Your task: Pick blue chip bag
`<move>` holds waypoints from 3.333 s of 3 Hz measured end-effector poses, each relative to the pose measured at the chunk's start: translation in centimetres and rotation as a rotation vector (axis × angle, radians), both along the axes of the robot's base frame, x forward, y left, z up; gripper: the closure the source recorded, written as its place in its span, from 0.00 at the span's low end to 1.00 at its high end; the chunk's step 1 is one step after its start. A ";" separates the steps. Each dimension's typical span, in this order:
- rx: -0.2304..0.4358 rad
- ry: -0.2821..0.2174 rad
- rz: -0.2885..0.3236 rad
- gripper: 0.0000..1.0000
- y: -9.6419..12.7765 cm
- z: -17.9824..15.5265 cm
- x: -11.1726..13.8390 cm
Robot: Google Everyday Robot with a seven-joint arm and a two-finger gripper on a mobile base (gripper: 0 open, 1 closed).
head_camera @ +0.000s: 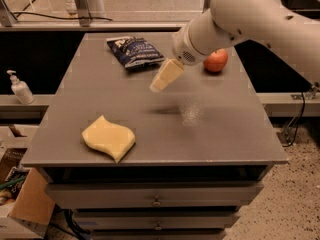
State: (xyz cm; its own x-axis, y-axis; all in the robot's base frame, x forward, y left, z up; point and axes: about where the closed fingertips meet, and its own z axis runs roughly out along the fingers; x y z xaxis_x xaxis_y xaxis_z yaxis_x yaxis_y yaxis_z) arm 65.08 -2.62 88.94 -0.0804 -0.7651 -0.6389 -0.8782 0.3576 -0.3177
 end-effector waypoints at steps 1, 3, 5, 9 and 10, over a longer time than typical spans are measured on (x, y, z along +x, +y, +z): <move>0.027 -0.020 -0.016 0.00 1.7 -0.6 5.1; 0.019 -0.044 -0.028 0.00 6.4 -2.2 12.2; 0.008 -0.044 -0.043 0.43 7.6 -3.6 13.9; 0.154 -0.103 -0.005 1.00 7.9 1.6 11.0; 0.248 -0.145 0.055 1.00 8.8 6.0 9.1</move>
Offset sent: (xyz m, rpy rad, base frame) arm 0.1475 0.0741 -0.0144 0.0462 -0.0638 -0.0352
